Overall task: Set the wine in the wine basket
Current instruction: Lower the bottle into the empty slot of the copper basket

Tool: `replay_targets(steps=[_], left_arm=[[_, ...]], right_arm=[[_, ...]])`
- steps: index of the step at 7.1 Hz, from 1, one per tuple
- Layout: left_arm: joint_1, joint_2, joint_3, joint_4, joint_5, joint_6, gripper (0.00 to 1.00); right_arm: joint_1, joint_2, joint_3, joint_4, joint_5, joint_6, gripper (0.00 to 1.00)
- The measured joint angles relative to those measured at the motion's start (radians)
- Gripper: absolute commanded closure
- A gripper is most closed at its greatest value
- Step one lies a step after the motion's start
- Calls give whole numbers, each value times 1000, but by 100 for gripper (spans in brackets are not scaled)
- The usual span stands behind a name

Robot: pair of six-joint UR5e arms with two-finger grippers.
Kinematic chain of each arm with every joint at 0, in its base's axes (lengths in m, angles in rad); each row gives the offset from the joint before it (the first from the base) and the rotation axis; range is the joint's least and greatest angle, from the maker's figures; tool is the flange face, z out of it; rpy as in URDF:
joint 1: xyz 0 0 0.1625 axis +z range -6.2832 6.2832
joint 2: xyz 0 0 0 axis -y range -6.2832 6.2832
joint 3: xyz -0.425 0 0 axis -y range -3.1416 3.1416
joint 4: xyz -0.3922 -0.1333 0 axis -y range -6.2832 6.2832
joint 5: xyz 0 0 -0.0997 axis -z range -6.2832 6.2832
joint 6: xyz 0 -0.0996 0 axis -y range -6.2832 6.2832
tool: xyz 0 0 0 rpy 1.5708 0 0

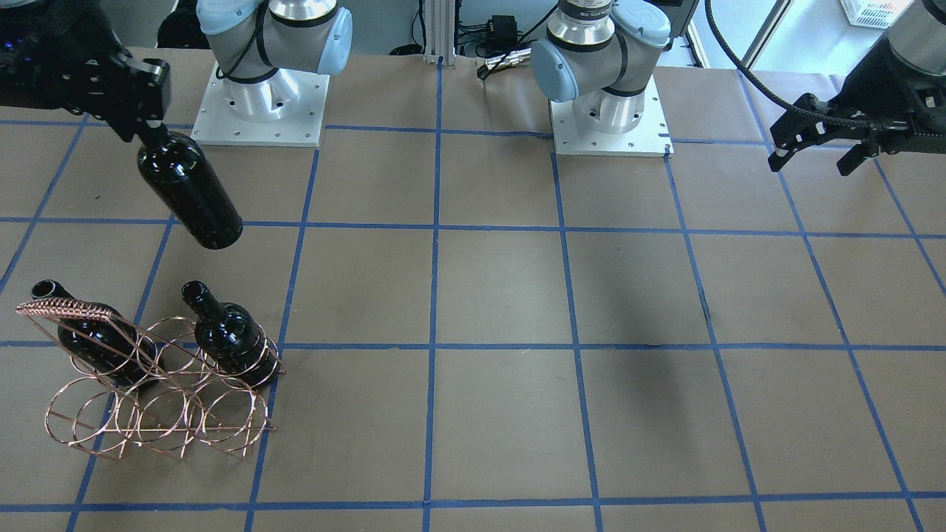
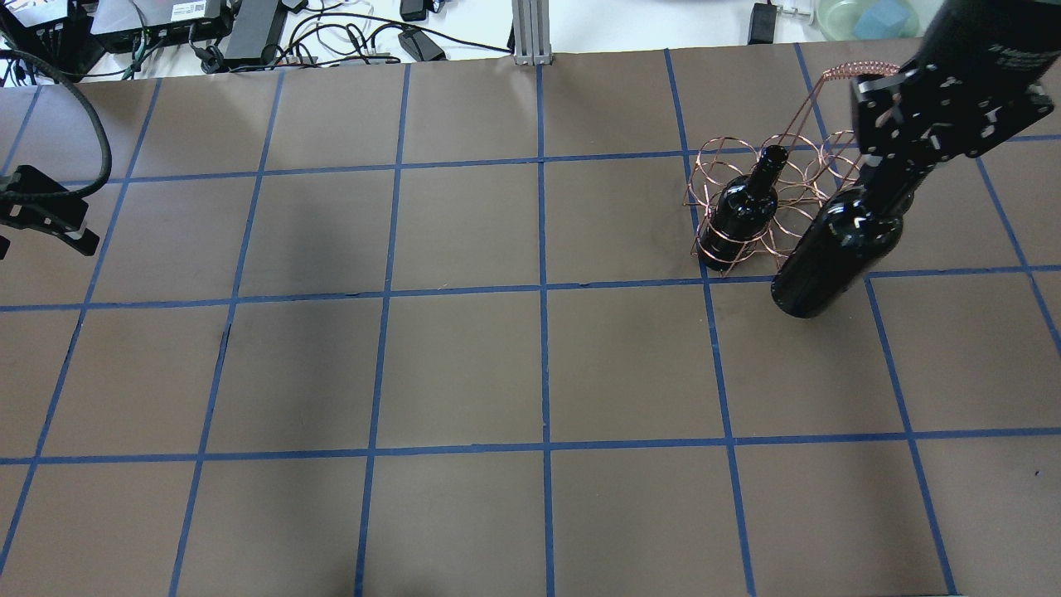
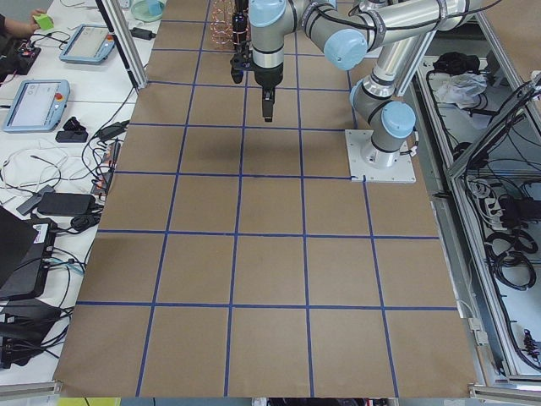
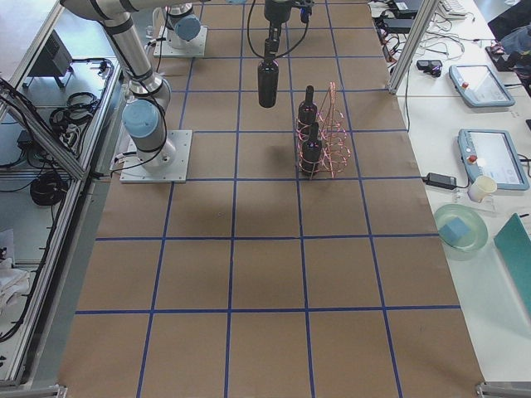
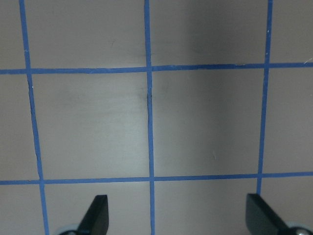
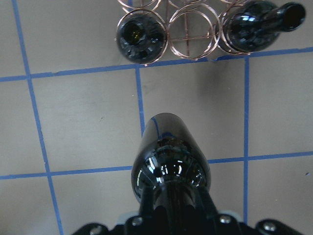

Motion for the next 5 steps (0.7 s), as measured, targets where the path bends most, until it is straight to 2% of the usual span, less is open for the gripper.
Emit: replay_targets(steps=[3, 5], left_arm=[[-191, -10, 40, 3, 0, -267, 0], [-274, -18, 45, 9, 7, -328, 0]], right_arm=[[-49, 118, -87, -81, -1, -41, 100], [-47, 174, -105, -163, -1, -43, 100]])
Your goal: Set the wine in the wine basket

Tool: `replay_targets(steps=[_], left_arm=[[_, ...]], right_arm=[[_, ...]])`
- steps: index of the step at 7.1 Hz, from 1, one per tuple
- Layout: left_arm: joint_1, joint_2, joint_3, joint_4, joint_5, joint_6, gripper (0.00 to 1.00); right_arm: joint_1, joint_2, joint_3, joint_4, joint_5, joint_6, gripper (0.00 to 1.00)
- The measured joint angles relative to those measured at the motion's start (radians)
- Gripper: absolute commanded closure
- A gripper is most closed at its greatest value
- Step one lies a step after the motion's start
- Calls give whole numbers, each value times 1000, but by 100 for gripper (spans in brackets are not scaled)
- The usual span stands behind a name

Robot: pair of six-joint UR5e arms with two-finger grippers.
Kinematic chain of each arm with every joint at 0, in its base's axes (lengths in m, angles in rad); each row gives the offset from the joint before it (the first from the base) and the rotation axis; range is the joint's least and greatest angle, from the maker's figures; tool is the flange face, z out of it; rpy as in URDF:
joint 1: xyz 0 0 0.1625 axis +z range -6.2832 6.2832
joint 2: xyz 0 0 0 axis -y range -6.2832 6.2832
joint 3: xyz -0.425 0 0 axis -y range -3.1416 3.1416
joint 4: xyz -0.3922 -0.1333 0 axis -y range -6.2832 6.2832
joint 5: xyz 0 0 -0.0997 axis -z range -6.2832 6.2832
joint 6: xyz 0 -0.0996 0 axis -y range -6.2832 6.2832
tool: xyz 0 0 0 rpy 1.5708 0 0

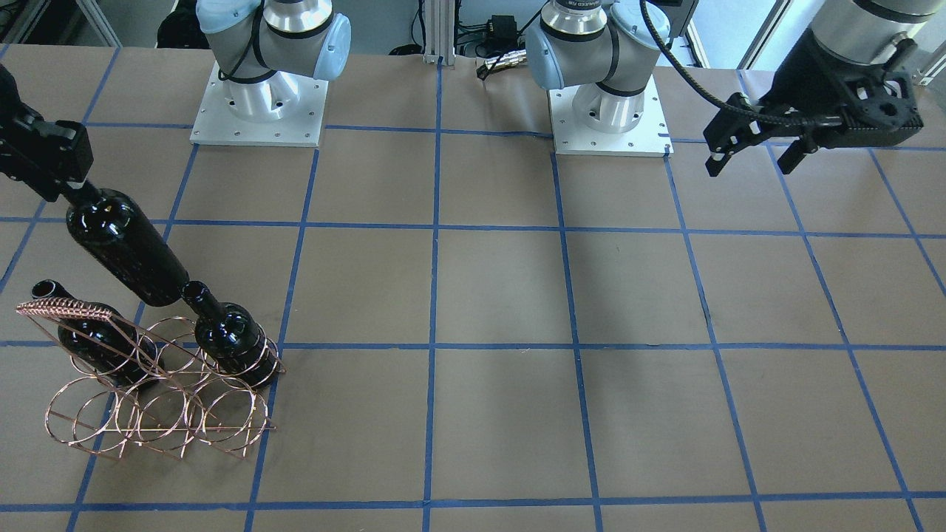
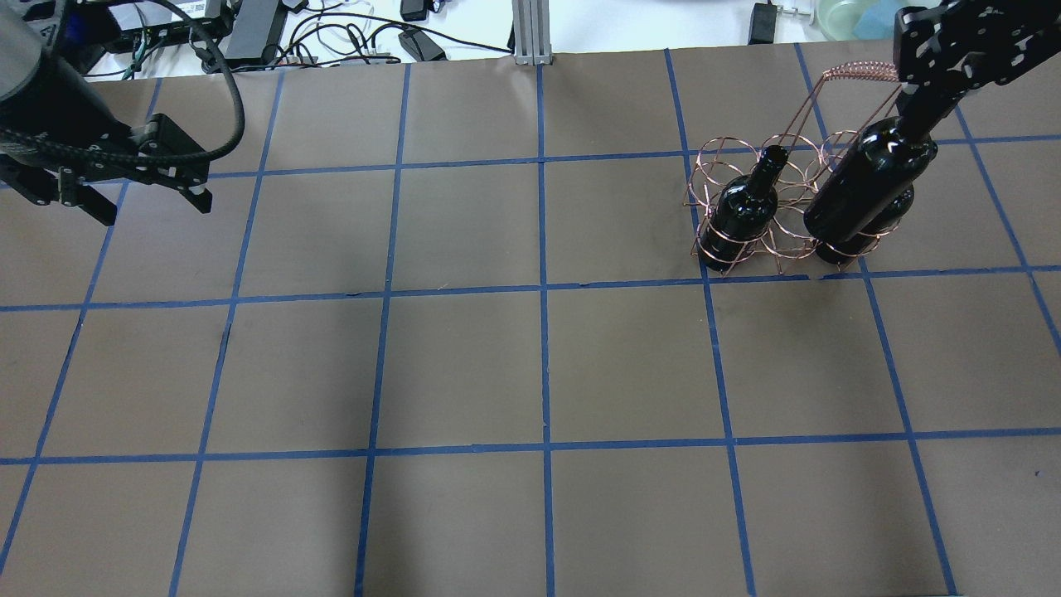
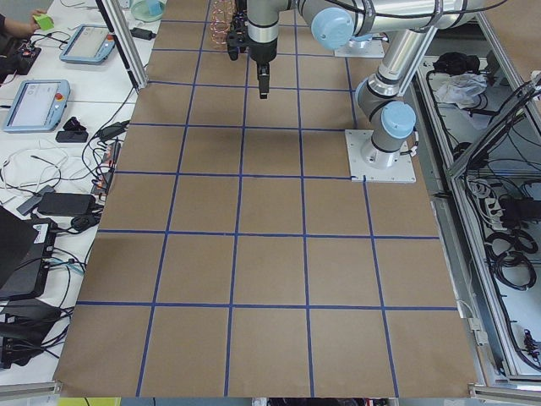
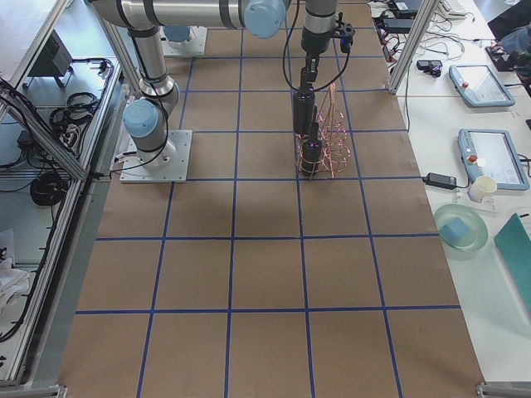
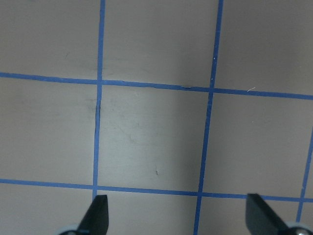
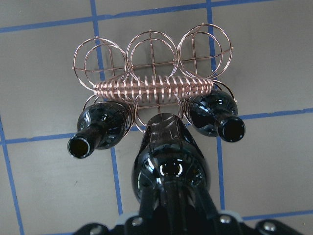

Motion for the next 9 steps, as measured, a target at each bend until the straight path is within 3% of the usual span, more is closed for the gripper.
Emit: replay_targets(steps=[9], left_arm=[[-31, 1, -13, 19, 81, 19, 0]], right_arm=[[44, 81, 33, -92, -13, 2, 100]])
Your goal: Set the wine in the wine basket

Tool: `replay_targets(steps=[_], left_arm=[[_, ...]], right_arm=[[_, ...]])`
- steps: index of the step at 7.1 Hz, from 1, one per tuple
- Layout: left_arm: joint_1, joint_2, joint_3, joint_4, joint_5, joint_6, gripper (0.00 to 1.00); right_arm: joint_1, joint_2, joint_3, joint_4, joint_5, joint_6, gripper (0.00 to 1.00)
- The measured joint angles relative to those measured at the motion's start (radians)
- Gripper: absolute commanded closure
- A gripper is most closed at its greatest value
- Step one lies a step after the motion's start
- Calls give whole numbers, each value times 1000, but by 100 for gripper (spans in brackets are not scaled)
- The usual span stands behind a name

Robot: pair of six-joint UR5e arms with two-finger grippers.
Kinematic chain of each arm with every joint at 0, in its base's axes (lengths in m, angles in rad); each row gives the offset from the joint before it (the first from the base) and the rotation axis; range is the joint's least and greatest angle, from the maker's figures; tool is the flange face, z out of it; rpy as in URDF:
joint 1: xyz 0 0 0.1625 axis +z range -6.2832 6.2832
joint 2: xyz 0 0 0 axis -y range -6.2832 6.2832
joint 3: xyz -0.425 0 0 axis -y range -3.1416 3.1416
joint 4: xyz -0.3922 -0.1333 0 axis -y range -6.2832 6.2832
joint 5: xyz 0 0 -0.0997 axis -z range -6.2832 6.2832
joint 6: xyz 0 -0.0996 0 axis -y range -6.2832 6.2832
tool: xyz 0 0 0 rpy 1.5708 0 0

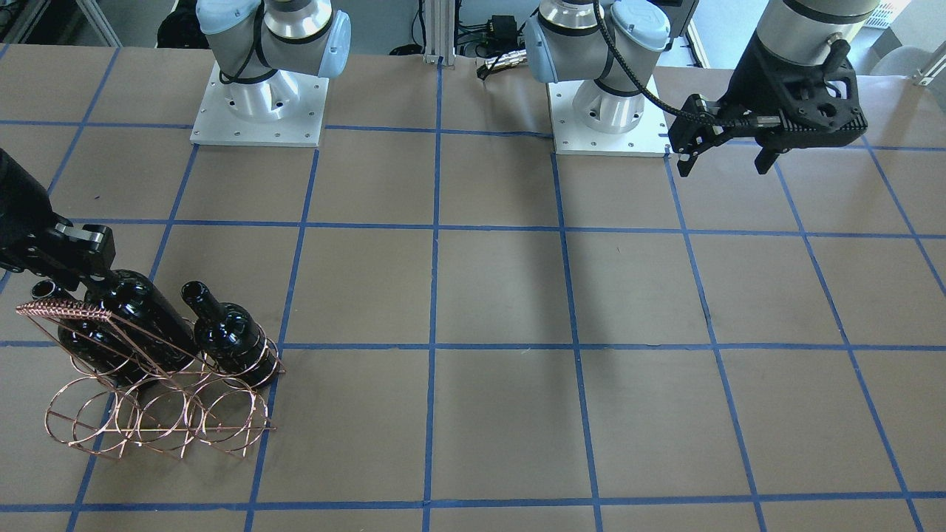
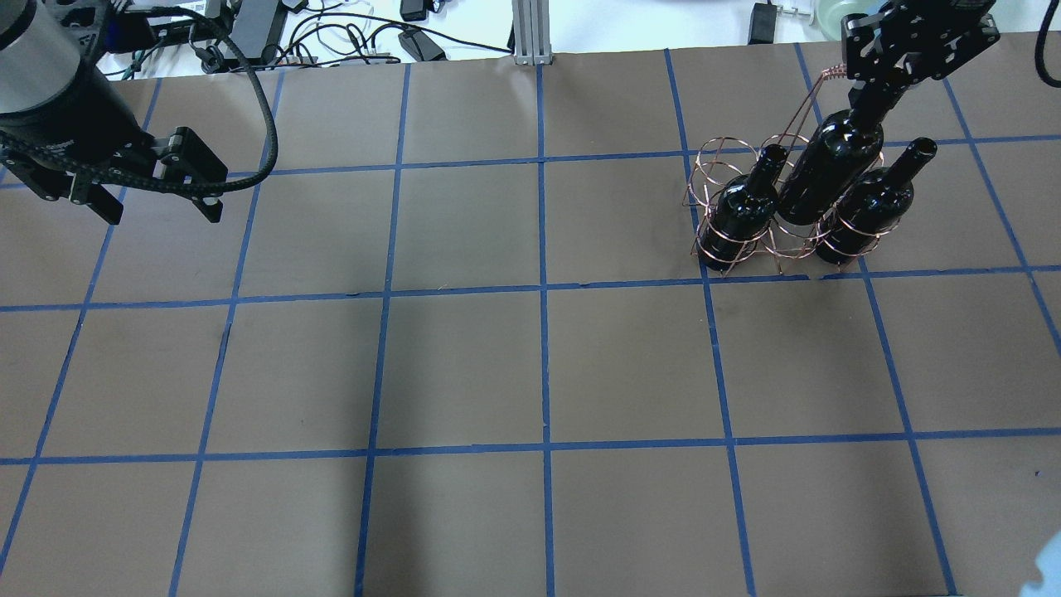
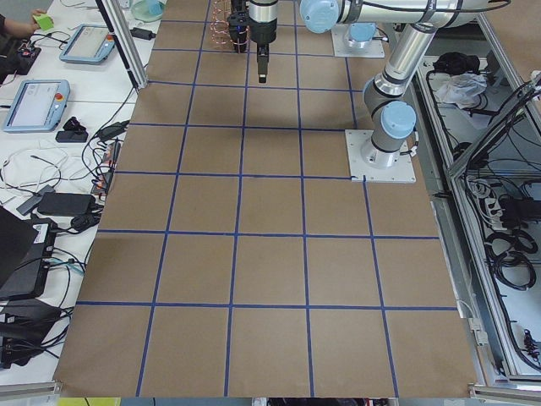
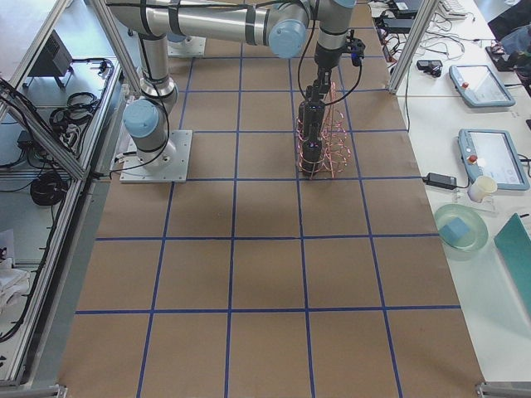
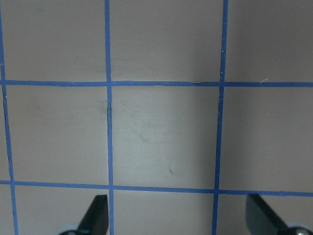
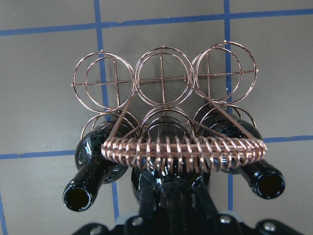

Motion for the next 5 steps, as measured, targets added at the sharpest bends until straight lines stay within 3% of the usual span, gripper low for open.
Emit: replay_targets(steps=[5], left_arm=[[-52, -7, 1, 25, 3, -59, 0]], right_arm=[[0, 39, 69, -57, -1, -36, 100]])
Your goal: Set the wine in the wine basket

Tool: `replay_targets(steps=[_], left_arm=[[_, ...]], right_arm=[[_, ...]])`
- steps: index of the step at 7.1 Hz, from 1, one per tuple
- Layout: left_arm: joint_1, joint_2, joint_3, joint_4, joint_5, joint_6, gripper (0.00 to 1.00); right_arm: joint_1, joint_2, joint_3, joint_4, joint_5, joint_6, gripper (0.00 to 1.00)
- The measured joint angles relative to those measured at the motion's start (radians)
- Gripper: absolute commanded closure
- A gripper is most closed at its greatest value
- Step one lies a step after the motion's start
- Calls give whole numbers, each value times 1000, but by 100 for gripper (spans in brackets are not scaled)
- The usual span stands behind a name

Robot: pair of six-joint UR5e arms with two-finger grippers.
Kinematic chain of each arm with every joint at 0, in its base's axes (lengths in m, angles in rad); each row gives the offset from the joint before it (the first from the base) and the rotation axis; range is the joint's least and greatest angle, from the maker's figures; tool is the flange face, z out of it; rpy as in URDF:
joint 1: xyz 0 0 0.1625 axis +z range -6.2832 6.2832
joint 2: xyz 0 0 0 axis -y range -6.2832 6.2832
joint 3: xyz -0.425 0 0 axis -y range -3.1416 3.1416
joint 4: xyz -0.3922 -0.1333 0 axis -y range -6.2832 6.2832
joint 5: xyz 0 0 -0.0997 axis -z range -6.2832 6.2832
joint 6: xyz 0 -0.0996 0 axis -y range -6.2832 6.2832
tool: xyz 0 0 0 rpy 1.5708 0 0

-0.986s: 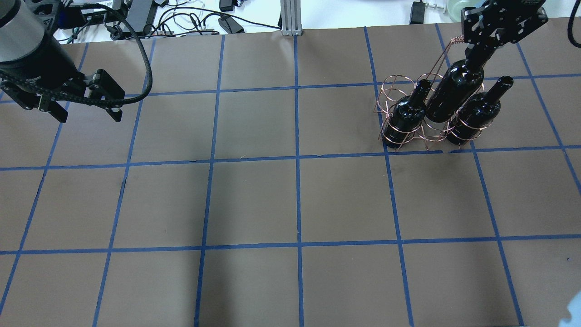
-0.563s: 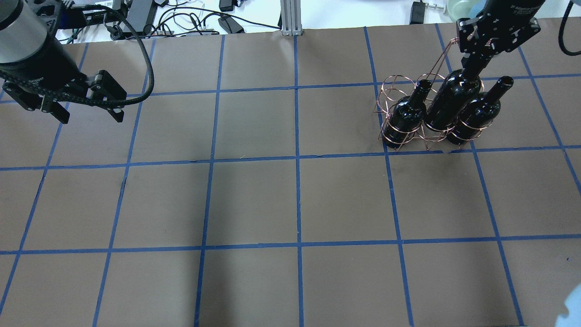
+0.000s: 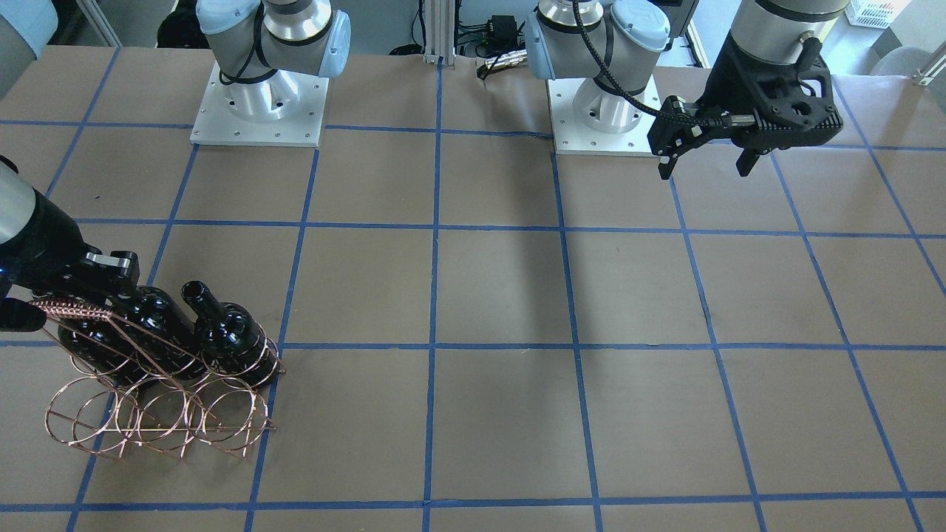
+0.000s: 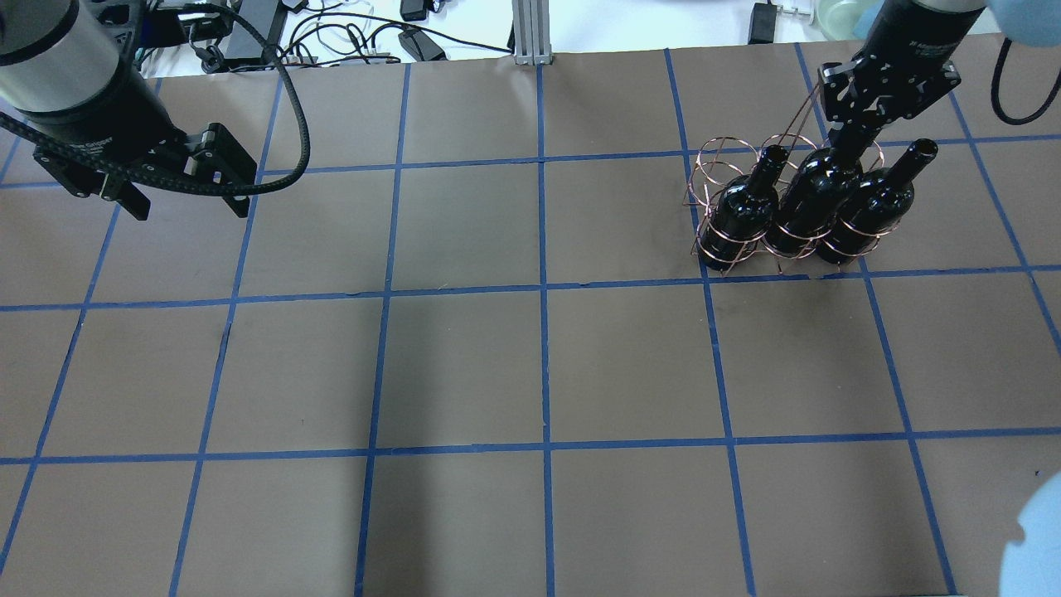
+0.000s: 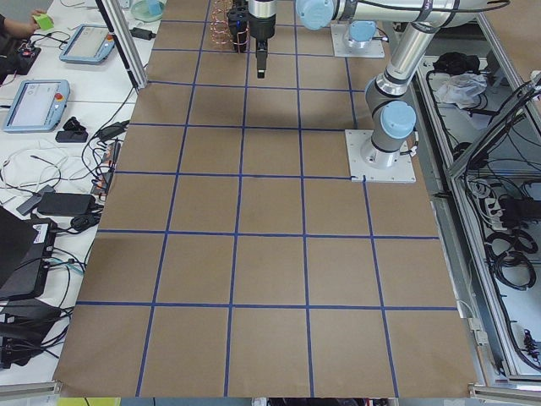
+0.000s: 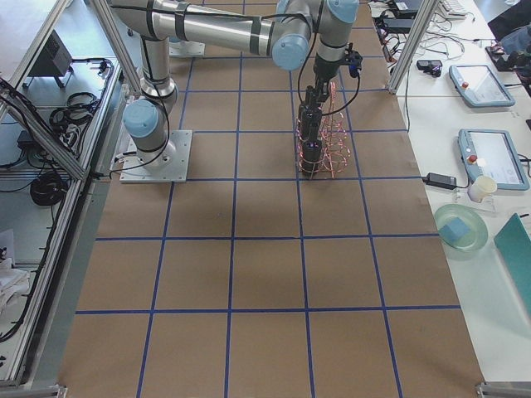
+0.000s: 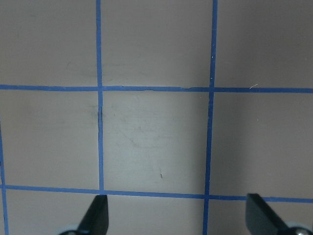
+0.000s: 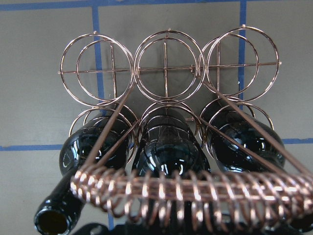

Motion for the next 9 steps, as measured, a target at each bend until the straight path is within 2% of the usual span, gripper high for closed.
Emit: replay_targets(steps=[1, 2, 4, 5, 7, 9], left_arm=[[-1, 0, 1, 1, 1, 3, 0], [-1, 0, 1, 2, 2, 10, 0], [-1, 1, 0, 4, 2, 14, 0], [-2, 1, 0, 4, 2, 15, 0], [-2, 1, -1, 3, 2, 16, 0], [-2, 2, -1, 3, 1, 18, 0]], right_arm=[[0, 10, 19, -25, 0, -2, 44], [0, 17, 33, -44, 0, -9, 1], [1, 14, 38, -45, -10, -39, 0], [3, -25, 31, -17, -20, -44, 0], [27, -174, 17, 102, -17, -32, 0], [133, -279, 9, 182, -7, 58, 0]])
